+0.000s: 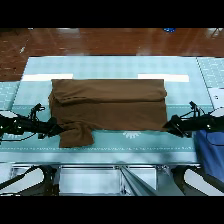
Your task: Fold the shirts.
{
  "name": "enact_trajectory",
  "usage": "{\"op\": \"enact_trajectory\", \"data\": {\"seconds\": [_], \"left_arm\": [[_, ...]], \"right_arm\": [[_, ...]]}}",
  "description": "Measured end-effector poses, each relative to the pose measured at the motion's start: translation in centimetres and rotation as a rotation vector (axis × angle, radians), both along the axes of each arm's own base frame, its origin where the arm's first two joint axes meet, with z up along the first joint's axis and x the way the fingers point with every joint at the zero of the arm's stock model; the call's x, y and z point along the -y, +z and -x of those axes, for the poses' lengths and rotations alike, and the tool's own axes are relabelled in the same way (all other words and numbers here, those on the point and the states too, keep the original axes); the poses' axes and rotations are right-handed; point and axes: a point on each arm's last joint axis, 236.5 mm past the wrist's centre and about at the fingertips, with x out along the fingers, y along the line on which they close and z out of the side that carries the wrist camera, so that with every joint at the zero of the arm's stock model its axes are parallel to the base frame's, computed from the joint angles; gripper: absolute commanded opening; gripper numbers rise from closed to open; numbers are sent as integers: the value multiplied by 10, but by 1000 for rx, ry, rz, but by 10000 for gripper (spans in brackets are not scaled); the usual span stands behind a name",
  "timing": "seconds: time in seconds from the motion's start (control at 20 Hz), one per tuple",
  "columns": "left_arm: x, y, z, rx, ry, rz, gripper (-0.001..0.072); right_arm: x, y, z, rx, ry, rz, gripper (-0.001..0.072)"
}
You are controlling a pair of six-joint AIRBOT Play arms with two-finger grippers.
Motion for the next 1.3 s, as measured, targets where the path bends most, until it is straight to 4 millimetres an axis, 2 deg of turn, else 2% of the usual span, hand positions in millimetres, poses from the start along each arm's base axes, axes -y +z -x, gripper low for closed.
{"op": "enact_trajectory", "data": {"seconds": [0.05,0.1,0.15,0.2,0.4,0.6,0.7,0.9,1.05,1.2,1.3], "left_arm": [[1,0,0,0,0,3,21],[1,1,0,0,0,4,21],[1,1,0,1,-2,5,21],[1,2,-1,4,-3,7,21],[-2,11,-12,42,-15,7,21],[-9,36,-48,144,-8,-2,21],[-15,50,-72,199,4,-25,21],[-29,78,-138,317,54,-86,21],[-35,91,-187,361,81,-100,21],[-34,89,-227,365,87,-93,21],[-33,81,-247,353,91,-86,21]], "right_arm": [[-1,-1,-8,19,-20,-5,268],[-1,-2,-16,42,-36,-7,171],[-1,-1,-23,65,-40,-10,44],[-3,2,-29,88,-39,-20,24],[-13,23,-42,161,54,-70,23],[-7,49,-65,241,106,-58,23],[1,61,-89,295,97,-33,23],[10,82,-140,371,97,-13,23],[17,88,-179,399,79,-8,24],[18,87,-213,413,62,-28,23],[17,83,-232,422,56,-40,23]]}}
